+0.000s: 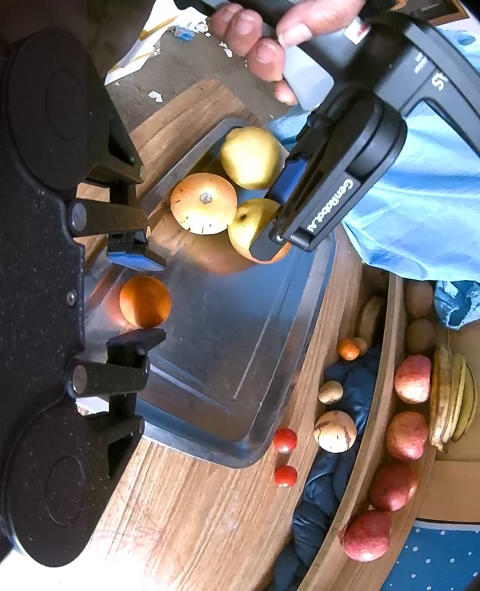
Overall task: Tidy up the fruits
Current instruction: 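Open the left tool to drop the pear while the right tool releases the mandarin, then withdraw both open tools back from the tray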
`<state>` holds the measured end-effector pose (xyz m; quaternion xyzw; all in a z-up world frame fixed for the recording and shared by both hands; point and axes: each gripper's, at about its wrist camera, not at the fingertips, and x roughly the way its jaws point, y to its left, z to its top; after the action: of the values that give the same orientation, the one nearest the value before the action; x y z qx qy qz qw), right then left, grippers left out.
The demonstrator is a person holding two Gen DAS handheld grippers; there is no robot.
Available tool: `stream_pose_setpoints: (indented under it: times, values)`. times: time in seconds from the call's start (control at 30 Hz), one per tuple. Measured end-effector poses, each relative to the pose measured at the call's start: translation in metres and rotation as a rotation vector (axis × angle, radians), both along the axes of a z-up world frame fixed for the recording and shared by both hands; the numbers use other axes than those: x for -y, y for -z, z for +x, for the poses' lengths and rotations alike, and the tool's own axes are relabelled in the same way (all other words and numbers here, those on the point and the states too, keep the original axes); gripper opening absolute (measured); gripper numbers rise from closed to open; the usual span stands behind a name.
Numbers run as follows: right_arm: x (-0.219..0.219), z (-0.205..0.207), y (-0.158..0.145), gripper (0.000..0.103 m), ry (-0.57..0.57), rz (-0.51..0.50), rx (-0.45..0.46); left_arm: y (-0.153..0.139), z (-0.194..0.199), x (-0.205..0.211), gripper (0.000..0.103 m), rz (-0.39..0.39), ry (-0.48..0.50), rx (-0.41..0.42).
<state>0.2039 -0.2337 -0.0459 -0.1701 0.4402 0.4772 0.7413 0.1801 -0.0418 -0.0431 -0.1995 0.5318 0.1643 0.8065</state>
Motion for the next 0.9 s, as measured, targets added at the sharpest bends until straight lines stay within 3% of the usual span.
stream_pose_setpoints:
  times: [0.47,0.6,0.9]
  values:
    - [-0.008,-0.029,-0.028,0.071,0.11,0.02,0.055,-0.034,-0.053,-0.018,0.088,-0.02,0.082,0.1]
    - [-0.012,-0.042,-0.033,0.08,0.142,0.018,0.067,-0.037,-0.068,-0.024,0.097,-0.016,0.114,0.091]
    - [-0.02,-0.074,-0.037,0.096,0.217,0.005,0.079,-0.022,-0.1,-0.03,0.102,-0.016,0.21,0.004]
